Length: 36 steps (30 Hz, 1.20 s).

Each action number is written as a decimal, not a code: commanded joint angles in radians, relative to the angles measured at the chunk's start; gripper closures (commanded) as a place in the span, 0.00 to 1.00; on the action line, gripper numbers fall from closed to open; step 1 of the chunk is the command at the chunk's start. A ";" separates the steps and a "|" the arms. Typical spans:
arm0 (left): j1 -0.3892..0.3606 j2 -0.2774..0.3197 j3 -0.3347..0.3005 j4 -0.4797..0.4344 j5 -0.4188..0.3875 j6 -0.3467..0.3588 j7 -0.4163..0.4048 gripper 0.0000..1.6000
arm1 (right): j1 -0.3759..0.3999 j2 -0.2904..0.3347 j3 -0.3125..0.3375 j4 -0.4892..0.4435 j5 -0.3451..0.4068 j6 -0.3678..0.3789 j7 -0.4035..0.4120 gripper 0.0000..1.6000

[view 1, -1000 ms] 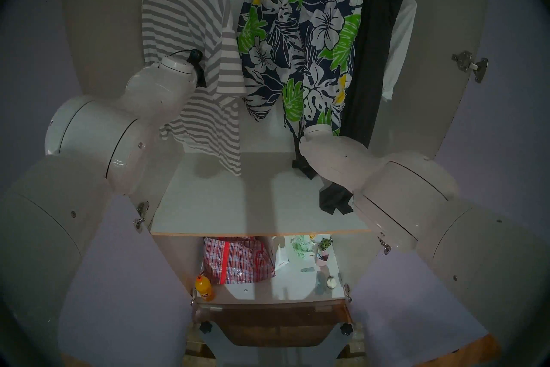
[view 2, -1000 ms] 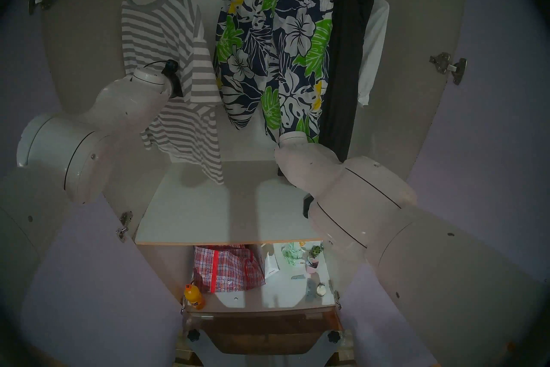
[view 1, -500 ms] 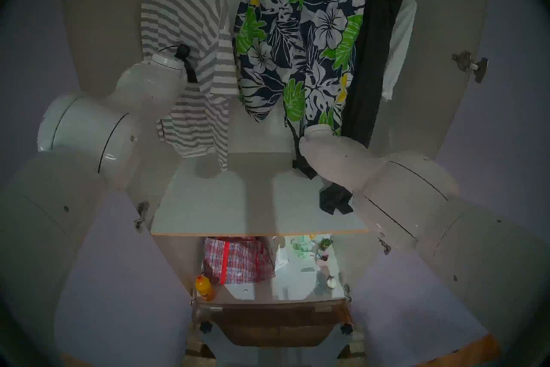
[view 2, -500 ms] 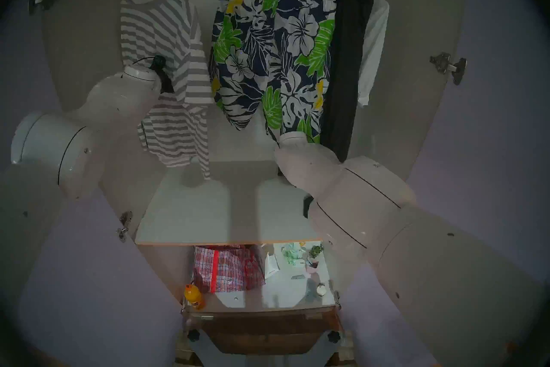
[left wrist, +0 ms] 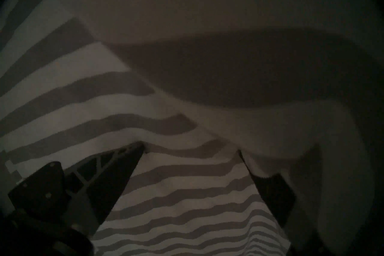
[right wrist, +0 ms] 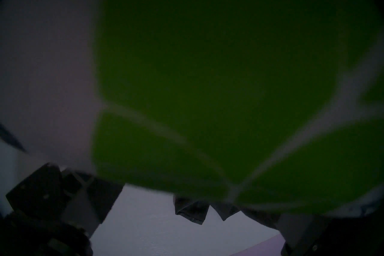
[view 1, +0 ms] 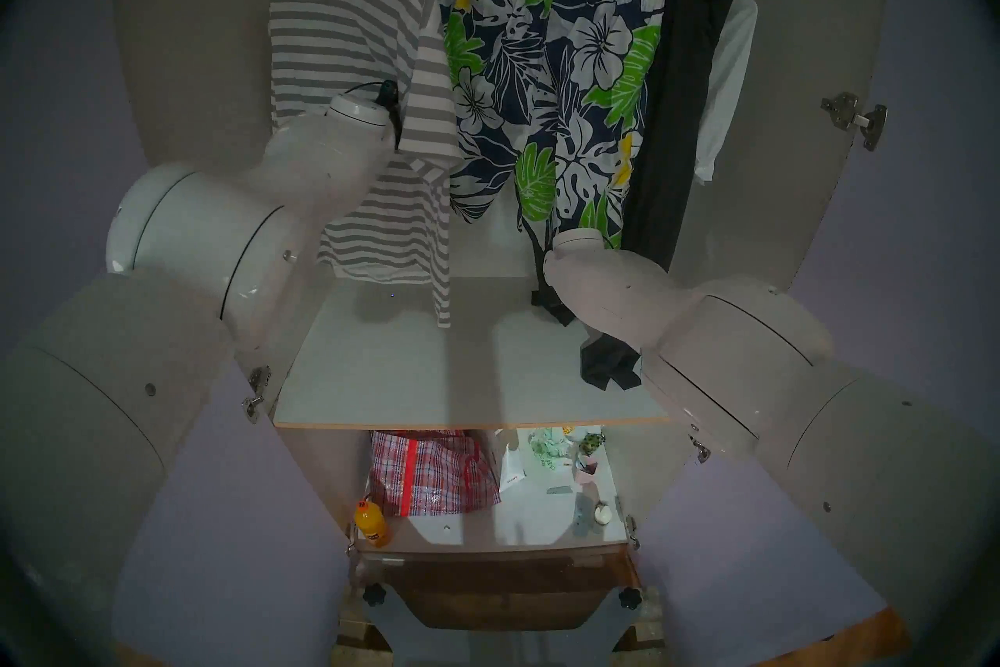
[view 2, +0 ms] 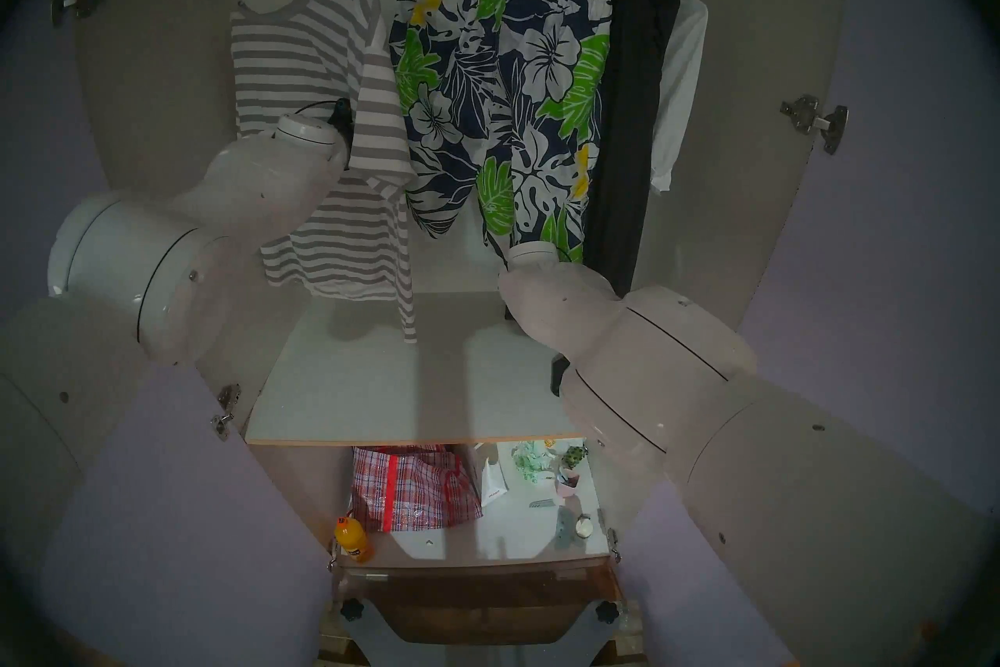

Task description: Move and arrange clothes and pants in the wardrobe

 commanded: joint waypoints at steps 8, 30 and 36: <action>-0.061 -0.088 -0.007 -0.042 -0.014 -0.010 -0.055 0.00 | 0.023 -0.001 -0.001 -0.012 -0.002 -0.005 -0.001 0.00; -0.088 -0.308 -0.018 -0.069 -0.040 -0.020 -0.187 0.00 | 0.022 -0.001 -0.001 -0.013 -0.002 -0.006 -0.001 0.00; -0.076 -0.347 -0.018 -0.062 -0.041 -0.023 -0.213 0.00 | 0.021 -0.001 -0.001 -0.012 -0.002 -0.005 -0.001 0.00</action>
